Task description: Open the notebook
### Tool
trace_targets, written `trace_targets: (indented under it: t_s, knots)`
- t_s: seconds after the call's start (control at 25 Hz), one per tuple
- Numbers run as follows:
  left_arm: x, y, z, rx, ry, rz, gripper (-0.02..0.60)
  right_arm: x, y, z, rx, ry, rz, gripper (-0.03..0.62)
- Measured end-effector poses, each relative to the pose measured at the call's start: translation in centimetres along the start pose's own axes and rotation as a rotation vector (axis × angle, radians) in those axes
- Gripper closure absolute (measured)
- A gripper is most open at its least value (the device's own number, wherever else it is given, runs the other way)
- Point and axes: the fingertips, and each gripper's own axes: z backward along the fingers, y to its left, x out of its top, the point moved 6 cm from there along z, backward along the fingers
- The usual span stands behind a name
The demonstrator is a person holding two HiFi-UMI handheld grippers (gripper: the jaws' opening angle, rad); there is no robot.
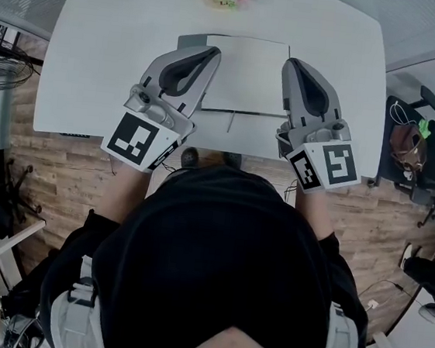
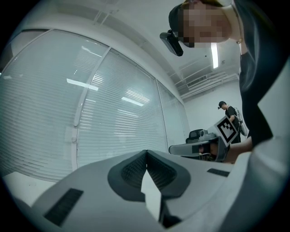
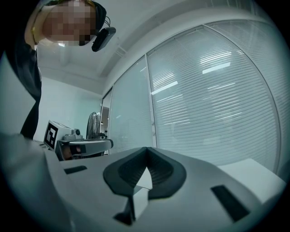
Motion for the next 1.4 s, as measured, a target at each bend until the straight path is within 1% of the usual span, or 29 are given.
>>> trace_targets:
  t_s: [0.12, 0.32, 0.48, 1.4]
  knots:
    - [0.37, 0.1, -0.15, -0.001, -0.017, -0.001, 0.574, 0.03, 0.05, -0.16, -0.001, -0.003, 0.0, 0.591]
    - [0.29, 0.04, -0.04, -0.001, -0.004, -0.004, 0.573, 0.23, 0.08, -0.04, -0.001, -0.008, 0.005, 0.591]
    - [0.88, -0.09, -0.28, -0.004, -0.028, -0.006, 0.573, 0.16, 0.12, -0.05, 0.0, -0.007, 0.012, 0.591]
    - [0.94, 0.25, 0.68, 0.008, -0.023, -0.007, 0.573, 0.41, 0.92, -0.25, 0.003, -0.012, 0.022, 0.591]
